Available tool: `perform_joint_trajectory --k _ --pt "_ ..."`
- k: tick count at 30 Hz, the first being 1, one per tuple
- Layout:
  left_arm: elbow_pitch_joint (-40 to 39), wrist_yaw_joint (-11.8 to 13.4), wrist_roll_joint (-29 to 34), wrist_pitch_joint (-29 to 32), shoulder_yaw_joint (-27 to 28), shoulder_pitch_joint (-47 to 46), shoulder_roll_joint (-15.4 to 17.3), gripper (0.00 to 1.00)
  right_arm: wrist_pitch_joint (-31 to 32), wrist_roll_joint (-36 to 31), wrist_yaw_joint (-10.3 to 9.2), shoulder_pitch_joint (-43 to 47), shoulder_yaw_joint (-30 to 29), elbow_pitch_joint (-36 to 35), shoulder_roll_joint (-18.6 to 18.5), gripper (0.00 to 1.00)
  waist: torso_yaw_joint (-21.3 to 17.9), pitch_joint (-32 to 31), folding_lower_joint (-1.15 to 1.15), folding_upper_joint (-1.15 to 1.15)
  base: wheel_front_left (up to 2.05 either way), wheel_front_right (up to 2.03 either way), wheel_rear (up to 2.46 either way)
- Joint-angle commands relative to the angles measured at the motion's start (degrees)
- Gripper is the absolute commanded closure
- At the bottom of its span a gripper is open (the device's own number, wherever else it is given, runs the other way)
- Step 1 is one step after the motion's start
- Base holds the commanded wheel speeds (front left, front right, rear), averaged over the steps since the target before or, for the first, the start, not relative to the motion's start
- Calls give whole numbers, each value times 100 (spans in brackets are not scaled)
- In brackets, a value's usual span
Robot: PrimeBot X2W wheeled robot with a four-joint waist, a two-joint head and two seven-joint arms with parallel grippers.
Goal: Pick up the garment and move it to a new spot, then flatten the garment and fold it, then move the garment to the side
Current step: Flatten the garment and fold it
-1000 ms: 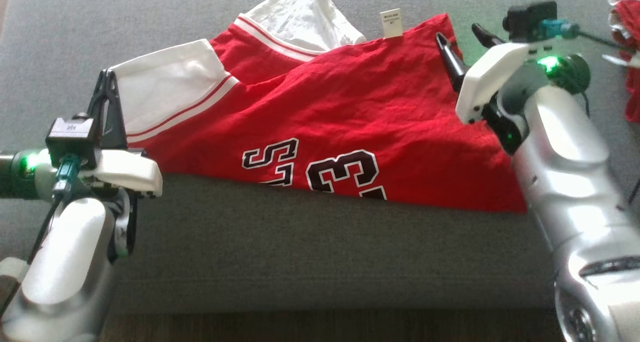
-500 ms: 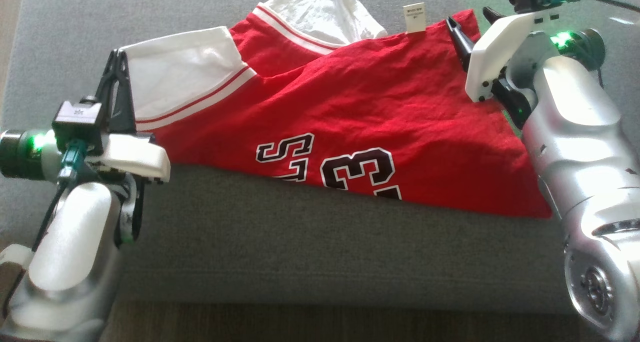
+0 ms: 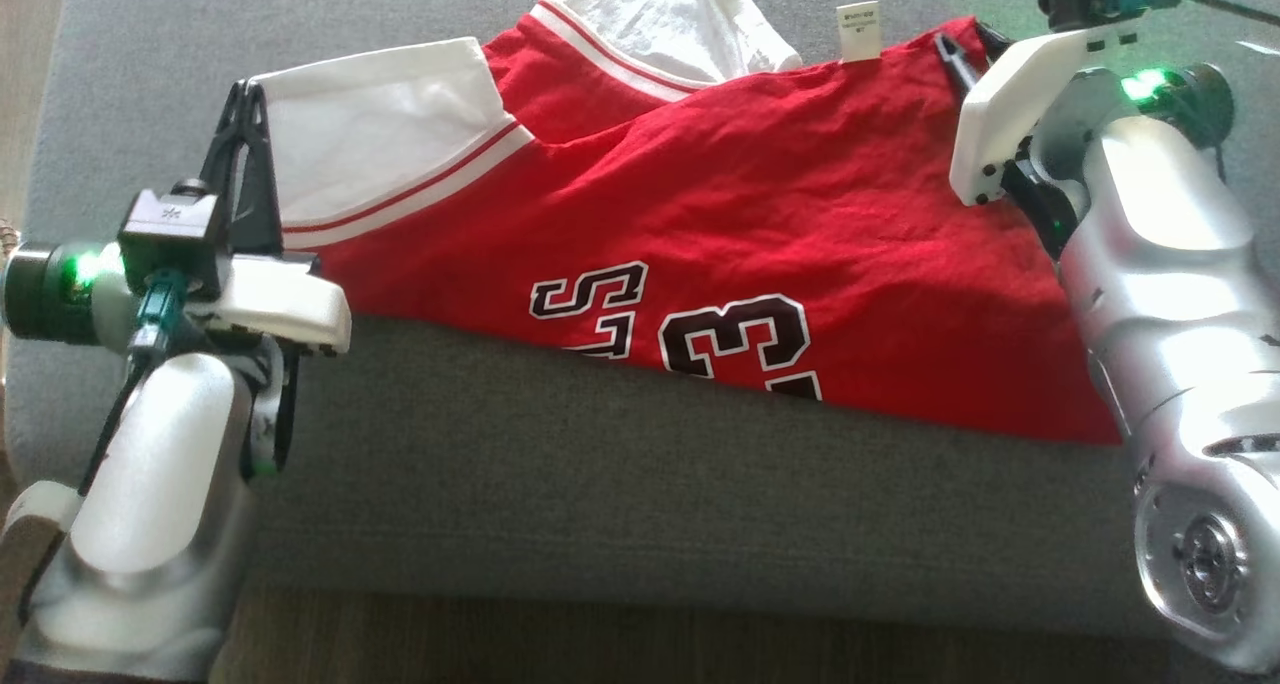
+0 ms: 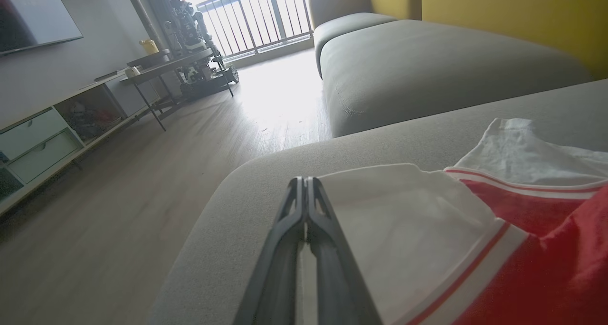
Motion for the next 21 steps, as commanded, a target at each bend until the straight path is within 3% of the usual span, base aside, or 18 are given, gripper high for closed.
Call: perform_joint_trajectory --k 1,2,3,14,21 --pt "-176 -38 76 -70 259 -229 162 100 3 -82 -2 -228 -7 -138 100 74 16 1 0 0 0 0 0" --pt "-170 -49 89 -70 264 -234 147 100 13 -135 -2 -230 -52 -137 100 98 26 -1 0 0 0 0 0" --pt "-162 -59 100 -70 271 -238 134 100 21 -185 -2 -230 -96 -137 100 100 34 -4 0 0 0 0 0" --pt "-415 -183 218 -70 523 -286 160 100 -330 -537 -2 -265 -547 -322 100 100 -35 -166 0 0 0 0 0" --pt "-988 -391 -15 -70 1124 -509 148 100 -913 15 -2 -650 -509 -171 100 100 -319 -468 0 0 0 0 0"
